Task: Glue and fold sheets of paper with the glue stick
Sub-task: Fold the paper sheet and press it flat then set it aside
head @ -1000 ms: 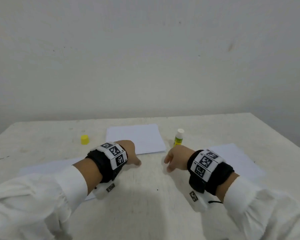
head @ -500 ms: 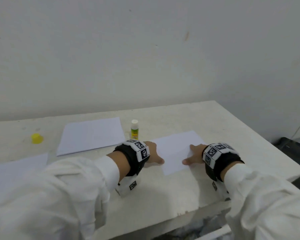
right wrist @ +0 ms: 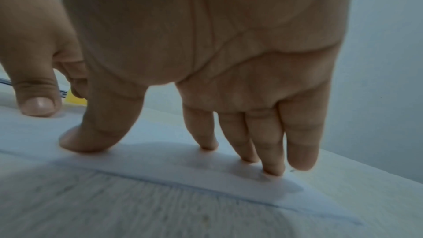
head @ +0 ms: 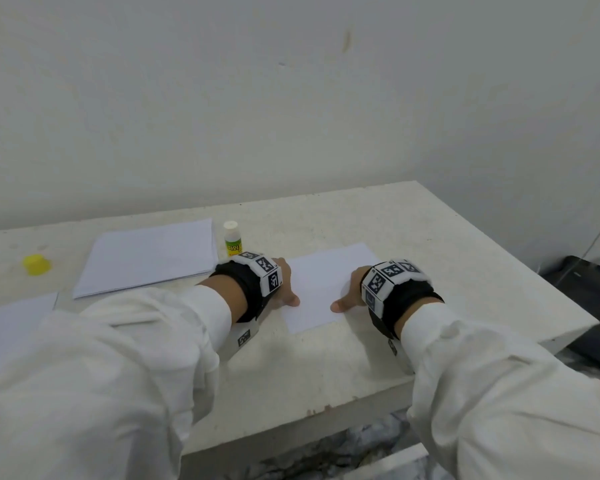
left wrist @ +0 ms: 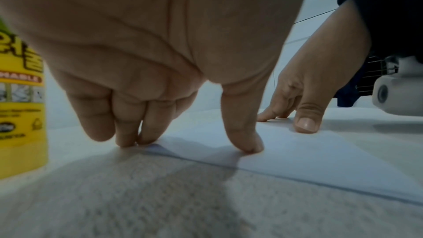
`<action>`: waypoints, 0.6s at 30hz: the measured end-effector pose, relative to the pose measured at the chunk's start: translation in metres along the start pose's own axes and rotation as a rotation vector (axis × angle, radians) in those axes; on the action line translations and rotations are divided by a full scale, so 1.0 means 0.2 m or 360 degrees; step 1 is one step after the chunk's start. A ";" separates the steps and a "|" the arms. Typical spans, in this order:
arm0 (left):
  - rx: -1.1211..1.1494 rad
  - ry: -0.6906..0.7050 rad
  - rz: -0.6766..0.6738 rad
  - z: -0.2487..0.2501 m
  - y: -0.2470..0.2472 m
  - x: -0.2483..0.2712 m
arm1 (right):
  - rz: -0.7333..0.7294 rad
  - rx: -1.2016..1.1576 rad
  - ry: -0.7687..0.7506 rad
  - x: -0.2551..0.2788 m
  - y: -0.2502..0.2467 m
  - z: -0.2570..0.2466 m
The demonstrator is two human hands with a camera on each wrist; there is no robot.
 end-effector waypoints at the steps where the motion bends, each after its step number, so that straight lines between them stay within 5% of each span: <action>1: 0.0020 -0.0004 0.0008 0.00 0.00 0.00 | 0.0004 -0.0005 -0.0004 0.01 0.00 0.00; 7: 0.0344 0.0085 0.0087 0.04 -0.01 0.05 | 0.0000 -0.0001 0.0023 0.02 -0.01 0.00; 11: 0.1304 -0.0007 0.0369 0.02 -0.03 0.10 | 0.0002 -0.0055 0.0015 0.02 0.00 0.00; 14: 0.2036 -0.0157 0.0255 0.00 -0.01 0.14 | 0.0034 -0.0068 0.0013 0.04 -0.01 0.02; 16: 0.1953 -0.0144 0.0065 -0.01 0.02 0.17 | 0.0058 -0.0090 0.0026 0.05 -0.01 0.03; 18: 0.1589 -0.0045 0.0100 0.01 0.03 0.20 | 0.0074 -0.0128 0.0045 0.07 -0.01 0.03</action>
Point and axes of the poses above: each hand's wrist, its own x-axis away from the middle knuckle, its own y-axis out of the palm, z = x × y, the point moved 1 cm from there along -x, towards the middle knuckle, and after that the axes turned 12 degrees about x, right-handed, at the moved point
